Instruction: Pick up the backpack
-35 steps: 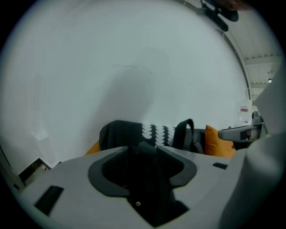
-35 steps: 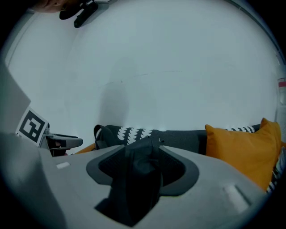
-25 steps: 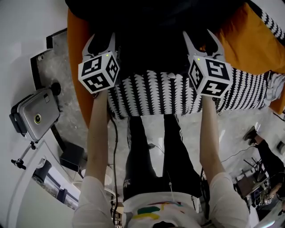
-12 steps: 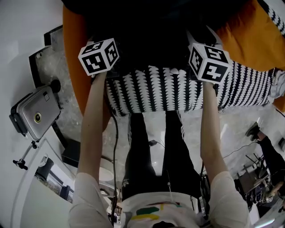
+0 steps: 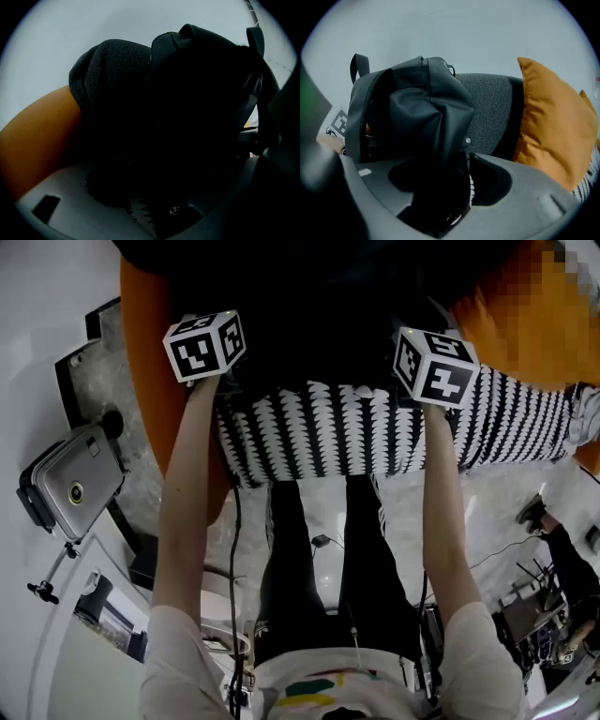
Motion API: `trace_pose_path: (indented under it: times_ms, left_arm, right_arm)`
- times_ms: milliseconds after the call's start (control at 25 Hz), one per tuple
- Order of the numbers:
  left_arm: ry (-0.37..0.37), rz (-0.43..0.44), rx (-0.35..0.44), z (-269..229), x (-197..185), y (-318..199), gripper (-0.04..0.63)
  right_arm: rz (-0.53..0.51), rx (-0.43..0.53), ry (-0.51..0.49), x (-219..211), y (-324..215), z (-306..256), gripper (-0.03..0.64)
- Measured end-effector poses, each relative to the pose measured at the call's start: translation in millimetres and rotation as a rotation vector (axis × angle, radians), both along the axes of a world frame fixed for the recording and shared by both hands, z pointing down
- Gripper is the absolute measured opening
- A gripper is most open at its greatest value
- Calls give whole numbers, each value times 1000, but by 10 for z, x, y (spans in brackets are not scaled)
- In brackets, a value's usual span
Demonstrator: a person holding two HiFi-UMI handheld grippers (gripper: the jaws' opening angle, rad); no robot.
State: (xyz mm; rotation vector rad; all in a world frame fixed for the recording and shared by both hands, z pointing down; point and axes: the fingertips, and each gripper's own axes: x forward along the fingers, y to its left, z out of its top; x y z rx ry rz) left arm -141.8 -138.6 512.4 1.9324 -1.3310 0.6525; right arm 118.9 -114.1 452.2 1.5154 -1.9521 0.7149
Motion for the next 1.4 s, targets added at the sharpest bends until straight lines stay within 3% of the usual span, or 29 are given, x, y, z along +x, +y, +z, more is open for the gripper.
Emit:
trace_pose_path:
  times_ms: [440, 640, 840, 1400]
  left_arm:
    - [9, 142, -37, 55, 96, -119, 259]
    - [54, 186, -49, 16, 338, -93, 170]
    - [54, 138, -23, 12, 316, -39, 129]
    - [22, 69, 107, -204, 283, 120, 67]
  right_arm:
    - [-26, 31, 39, 11, -41, -31, 236]
    - [-16, 27, 33, 143, -37, -26, 230]
    - [-35, 106, 110, 121, -47, -211, 217]
    - [-56, 51, 119, 59, -93, 30, 110]
